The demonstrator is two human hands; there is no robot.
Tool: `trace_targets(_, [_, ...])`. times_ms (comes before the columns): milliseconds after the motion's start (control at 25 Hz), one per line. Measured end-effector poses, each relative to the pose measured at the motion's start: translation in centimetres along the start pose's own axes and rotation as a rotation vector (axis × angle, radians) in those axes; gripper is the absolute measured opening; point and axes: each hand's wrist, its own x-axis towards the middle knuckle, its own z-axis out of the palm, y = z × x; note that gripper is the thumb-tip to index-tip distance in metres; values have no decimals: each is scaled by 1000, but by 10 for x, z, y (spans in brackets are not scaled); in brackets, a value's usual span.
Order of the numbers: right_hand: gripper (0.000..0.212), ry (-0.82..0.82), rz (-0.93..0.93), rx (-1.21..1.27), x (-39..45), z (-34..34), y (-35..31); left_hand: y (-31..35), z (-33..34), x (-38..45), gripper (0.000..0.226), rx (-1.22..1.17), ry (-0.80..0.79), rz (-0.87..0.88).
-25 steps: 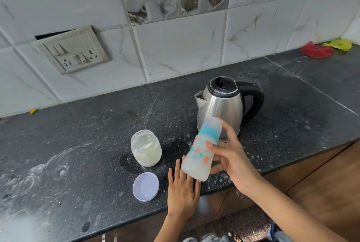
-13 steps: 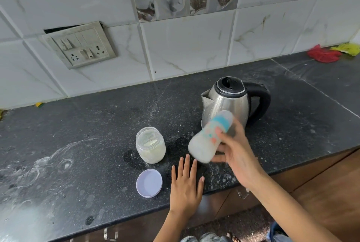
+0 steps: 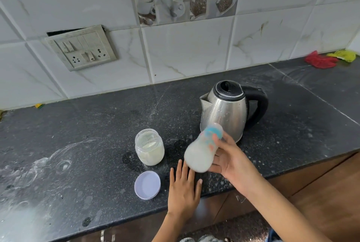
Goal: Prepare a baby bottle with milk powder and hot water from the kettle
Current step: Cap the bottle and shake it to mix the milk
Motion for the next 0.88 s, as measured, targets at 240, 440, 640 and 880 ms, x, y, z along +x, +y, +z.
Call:
trace_targets(240, [69, 172, 299, 444, 7, -3, -13, 2, 0, 1, 53, 45, -69, -54])
trace_targets(440, [28, 288, 111, 347, 5, 8, -14, 2, 0, 2, 53, 34, -87, -77])
trace_targets(640, [20, 216, 21, 123, 2, 0, -13, 2, 0, 2, 53, 37, -90, -73])
trace_targets(880, [43, 138, -65, -201, -3, -12, -19, 3, -1, 2, 53, 34, -74, -74])
